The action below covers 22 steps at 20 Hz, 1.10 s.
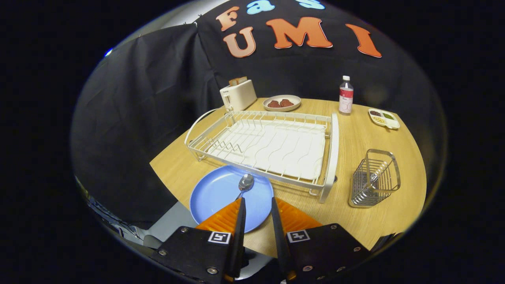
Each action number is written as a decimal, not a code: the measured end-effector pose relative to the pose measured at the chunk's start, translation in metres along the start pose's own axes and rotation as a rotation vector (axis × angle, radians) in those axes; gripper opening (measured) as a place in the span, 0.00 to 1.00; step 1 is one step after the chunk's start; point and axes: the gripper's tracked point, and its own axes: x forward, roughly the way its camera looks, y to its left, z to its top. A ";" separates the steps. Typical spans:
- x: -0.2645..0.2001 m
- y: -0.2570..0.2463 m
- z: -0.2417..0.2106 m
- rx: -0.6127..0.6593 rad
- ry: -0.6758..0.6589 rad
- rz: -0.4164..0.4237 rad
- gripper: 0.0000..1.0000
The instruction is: Take the plate from the dish rack, then take the spoon from the basket and place it into the plate.
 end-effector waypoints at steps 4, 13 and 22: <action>-0.027 -0.015 0.059 -0.005 -0.148 -0.046 0.58; -0.108 -0.050 0.179 -0.047 -0.492 -0.177 0.81; -0.164 -0.068 0.232 -0.089 -0.677 -0.276 0.93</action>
